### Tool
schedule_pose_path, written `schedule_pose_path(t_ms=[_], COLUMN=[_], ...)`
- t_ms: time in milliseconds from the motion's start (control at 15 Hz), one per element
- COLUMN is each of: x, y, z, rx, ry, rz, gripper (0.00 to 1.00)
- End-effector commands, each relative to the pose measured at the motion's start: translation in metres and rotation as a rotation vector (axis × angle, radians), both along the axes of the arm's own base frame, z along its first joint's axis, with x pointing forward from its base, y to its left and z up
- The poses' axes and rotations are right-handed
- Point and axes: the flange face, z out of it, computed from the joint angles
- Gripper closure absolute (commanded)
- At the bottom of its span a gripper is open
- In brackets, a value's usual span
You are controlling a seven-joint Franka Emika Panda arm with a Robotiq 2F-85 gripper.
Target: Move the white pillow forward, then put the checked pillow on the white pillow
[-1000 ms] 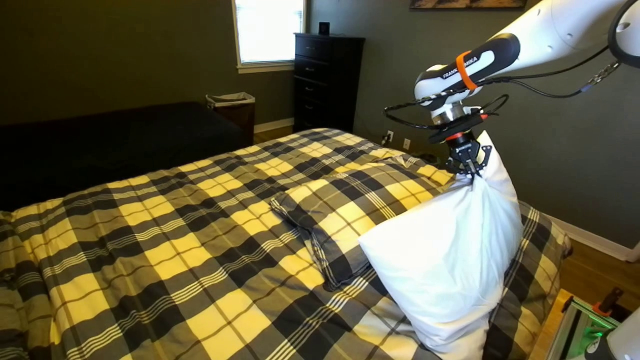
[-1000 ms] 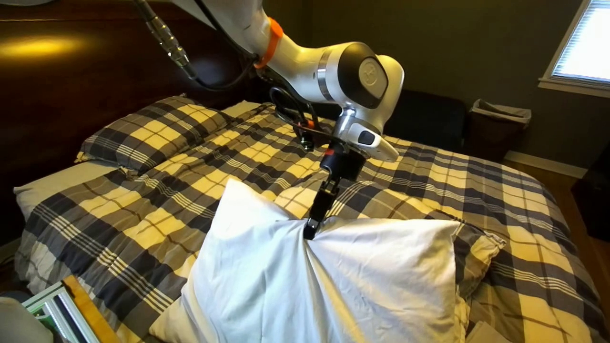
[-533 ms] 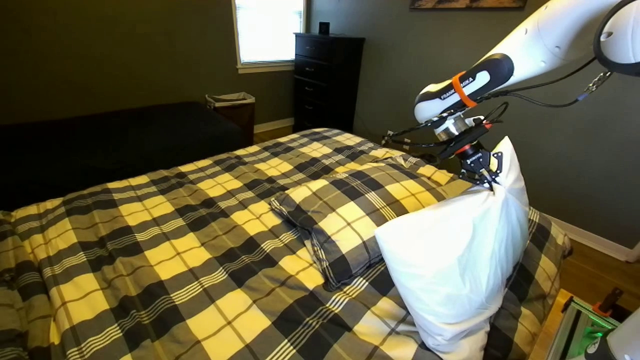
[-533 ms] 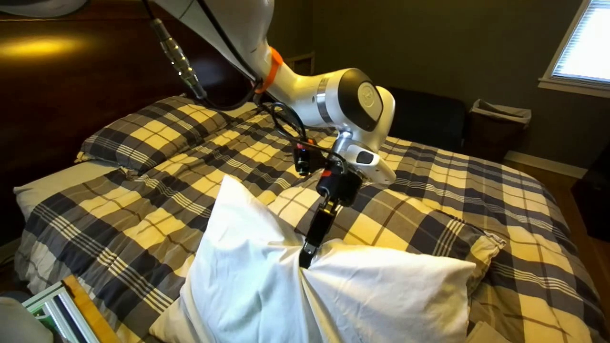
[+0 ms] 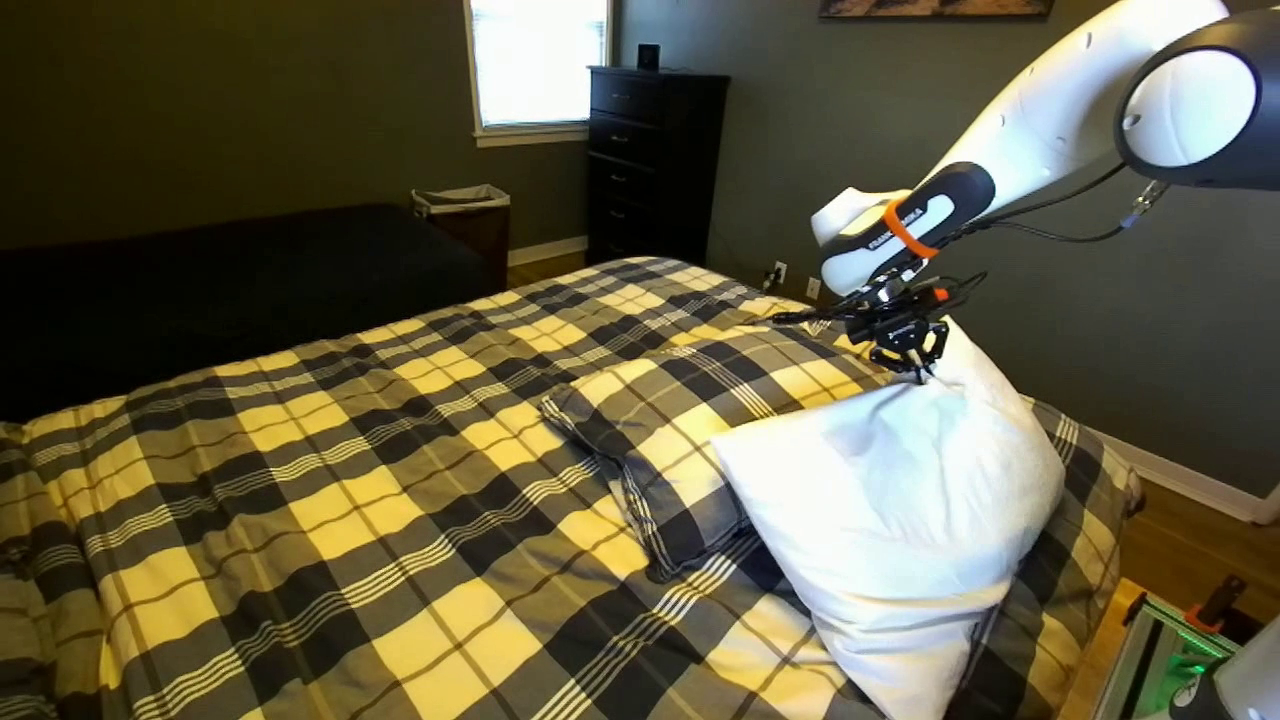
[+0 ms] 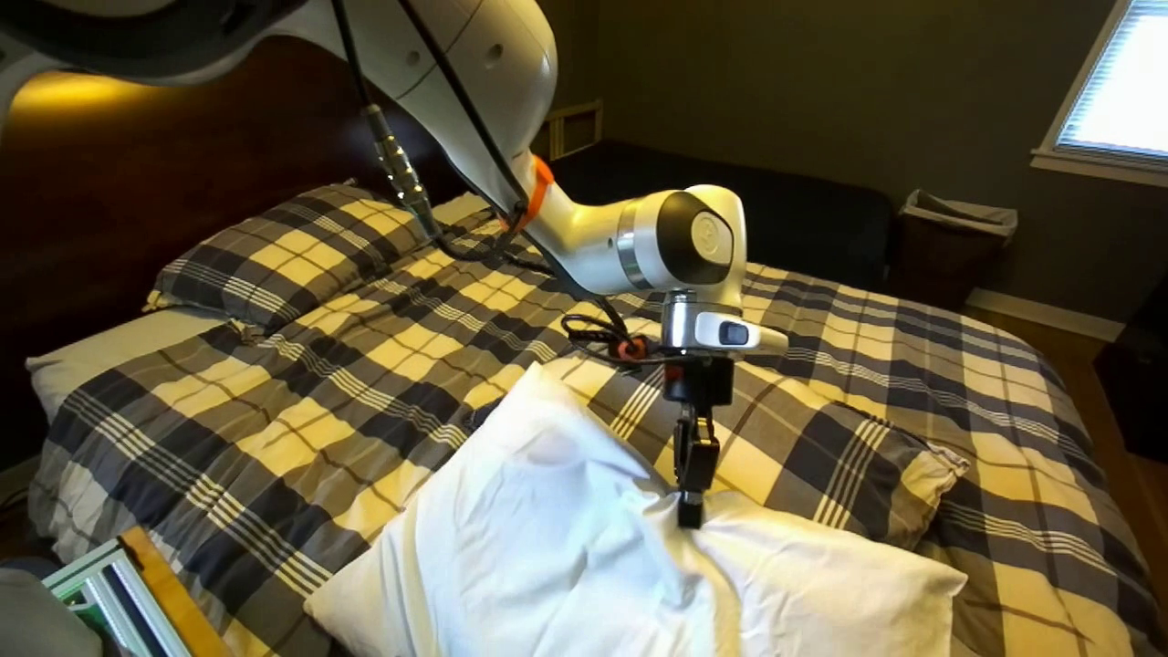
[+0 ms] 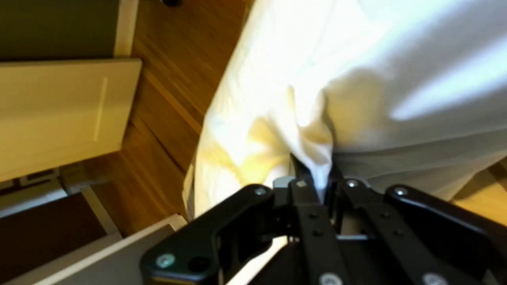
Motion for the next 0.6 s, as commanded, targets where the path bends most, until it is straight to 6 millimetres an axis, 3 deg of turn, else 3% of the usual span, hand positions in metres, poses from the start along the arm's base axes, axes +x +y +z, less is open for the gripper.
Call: schedule_pose_path(t_ms=[0,133,200,333,533], x=[0.017,0.025,0.030,0.039,0.051], y=[0.005,0.013,0.016,0.024,0.045], z=[-0.017,-0.023,-0.022,-0.014,-0.004], rx=[0.016,0.050,0.056,0.073,0.128], ry=[-0.096,-0.147,-0.184,-0.267,-0.402], rz=[0.118,0.194,0.240,0.341,0.443], gripper=[0.97,0.97,0.64,0.59,0.34])
